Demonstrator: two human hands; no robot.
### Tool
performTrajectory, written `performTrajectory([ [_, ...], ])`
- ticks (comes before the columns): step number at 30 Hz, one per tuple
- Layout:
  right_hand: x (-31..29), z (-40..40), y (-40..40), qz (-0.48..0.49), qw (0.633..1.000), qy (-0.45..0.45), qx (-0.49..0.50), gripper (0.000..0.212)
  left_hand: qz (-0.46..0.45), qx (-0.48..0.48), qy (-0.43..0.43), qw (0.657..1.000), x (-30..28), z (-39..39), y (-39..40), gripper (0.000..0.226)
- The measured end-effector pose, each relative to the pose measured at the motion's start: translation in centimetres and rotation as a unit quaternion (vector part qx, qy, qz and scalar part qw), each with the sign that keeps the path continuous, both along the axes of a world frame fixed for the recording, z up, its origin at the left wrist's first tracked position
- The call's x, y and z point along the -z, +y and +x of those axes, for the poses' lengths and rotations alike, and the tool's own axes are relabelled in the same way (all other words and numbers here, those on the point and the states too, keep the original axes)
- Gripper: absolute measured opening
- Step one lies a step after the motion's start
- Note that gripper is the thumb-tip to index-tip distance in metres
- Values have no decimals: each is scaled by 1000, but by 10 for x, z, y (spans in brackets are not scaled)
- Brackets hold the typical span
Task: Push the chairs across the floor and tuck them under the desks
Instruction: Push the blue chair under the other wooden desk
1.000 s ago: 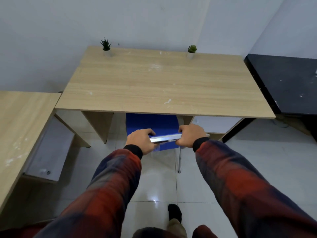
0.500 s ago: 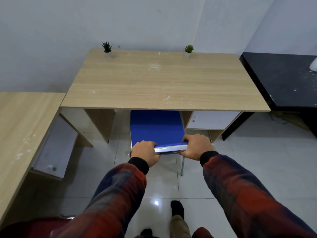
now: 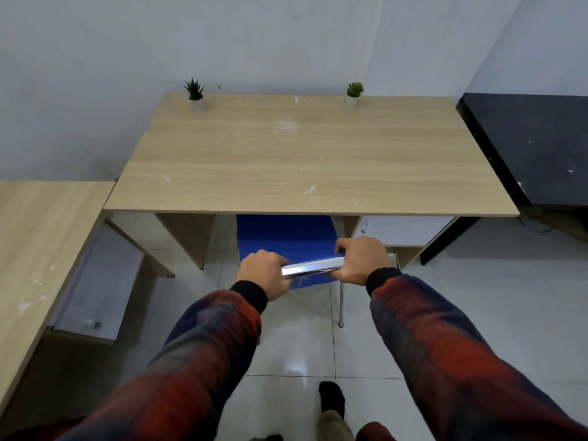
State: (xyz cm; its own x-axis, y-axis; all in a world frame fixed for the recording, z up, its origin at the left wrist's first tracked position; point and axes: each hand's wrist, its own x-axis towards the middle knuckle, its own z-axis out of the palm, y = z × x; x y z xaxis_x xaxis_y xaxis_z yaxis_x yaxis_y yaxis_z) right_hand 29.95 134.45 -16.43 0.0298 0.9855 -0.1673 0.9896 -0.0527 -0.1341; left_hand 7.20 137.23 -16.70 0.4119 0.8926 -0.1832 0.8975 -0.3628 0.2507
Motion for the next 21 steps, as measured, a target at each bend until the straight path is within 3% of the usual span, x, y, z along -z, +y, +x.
performTrajectory([
  [3,-2,-12,15,5,1000,19,12,51,5,17,-5,1000,-2,-11,25,52],
  [8,3,-68,32,12,999,40,18,54,-9,-39,-9,999,-7,-58,58,77],
  [17,1,-80,45,-12,998,64,-10,46,-20,-79,11,997,-4,-74,66,37],
  [21,3,-70,45,-32,992,117,-46,41,-37,-92,-9,995,-5,-73,66,67],
])
